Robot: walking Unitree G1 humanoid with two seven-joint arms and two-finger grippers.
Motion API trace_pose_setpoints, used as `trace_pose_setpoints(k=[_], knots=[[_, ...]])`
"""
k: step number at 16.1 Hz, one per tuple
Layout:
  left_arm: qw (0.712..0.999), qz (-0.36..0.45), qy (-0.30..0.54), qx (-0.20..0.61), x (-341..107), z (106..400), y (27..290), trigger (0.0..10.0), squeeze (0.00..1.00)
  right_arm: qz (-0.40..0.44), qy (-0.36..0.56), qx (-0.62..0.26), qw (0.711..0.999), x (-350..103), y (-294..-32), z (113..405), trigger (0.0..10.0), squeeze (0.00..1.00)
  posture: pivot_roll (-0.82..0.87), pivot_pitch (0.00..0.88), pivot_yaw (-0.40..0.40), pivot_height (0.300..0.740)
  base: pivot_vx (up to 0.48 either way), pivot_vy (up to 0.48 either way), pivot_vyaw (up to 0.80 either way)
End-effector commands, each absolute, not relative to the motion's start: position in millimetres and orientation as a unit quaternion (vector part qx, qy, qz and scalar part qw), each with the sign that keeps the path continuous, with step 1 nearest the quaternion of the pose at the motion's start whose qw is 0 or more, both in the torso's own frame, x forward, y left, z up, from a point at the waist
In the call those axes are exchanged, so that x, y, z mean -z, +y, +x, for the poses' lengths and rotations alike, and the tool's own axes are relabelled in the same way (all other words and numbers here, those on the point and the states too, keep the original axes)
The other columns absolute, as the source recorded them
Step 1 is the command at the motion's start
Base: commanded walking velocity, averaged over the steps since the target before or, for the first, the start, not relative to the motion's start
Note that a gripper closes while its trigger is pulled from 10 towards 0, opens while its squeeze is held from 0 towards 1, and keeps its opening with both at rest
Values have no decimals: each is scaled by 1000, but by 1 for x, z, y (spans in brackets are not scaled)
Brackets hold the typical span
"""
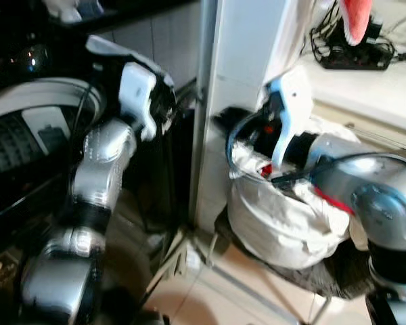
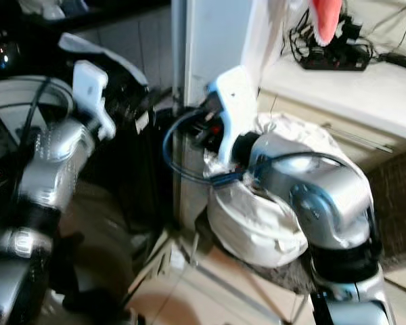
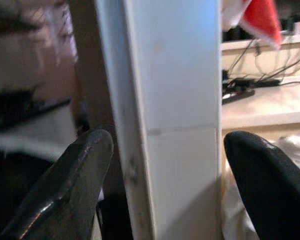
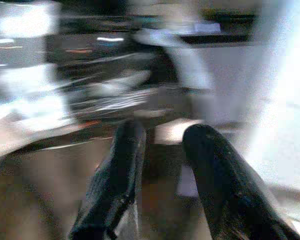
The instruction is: Clothes washing
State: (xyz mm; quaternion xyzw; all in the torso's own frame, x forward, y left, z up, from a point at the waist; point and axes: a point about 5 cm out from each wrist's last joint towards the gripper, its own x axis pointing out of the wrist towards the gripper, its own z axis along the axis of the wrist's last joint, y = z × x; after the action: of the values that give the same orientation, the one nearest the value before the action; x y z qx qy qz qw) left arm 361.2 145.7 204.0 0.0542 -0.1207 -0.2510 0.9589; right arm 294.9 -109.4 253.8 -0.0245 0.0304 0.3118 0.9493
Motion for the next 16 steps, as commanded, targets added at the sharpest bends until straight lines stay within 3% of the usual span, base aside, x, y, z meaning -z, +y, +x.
trace_pose_setpoints(k=[1, 3, 6, 12, 13, 14, 16], knots=[[965, 44, -120, 231, -206, 360, 146, 10000, 0, -44, 26, -238, 970, -252, -126, 305, 10000, 0, -36, 0, -16, 740, 0, 0, 0], [981, 19, -87, 173, -188, 349, 146, 10000, 0, -8, 7, -116, 993, -245, -162, 322, 10000, 0, -15, 0, -43, 740, 0, 0, 0], [984, -19, -34, 173, -168, 331, 132, 10000, 0, -5, 7, -32, 999, -227, -190, 333, 10000, 0, -5, 0, -63, 740, 0, 0, 0], [989, -18, -53, 137, -161, 319, 132, 10000, 0, -12, 35, 31, 999, -191, -220, 341, 10000, 0, -15, 0, -49, 740, 0, 0, 0], [980, 2, -28, 197, -155, 315, 128, 10000, 0, -17, 33, 37, 999, -194, -226, 347, 10000, 86, -20, 0, -40, 740, 0, 0, 0], [977, 13, -27, 210, -153, 314, 127, 10000, 0, -15, 30, 38, 999, -196, -228, 351, 10000, 1000, -21, 0, -37, 740, 0, 0, 0], [972, 68, -21, 224, -147, 312, 125, 10000, 0, -15, 26, 39, 999, -200, -232, 362, 10000, 1000, -14, 0, -42, 740, 0, 0, 0]])
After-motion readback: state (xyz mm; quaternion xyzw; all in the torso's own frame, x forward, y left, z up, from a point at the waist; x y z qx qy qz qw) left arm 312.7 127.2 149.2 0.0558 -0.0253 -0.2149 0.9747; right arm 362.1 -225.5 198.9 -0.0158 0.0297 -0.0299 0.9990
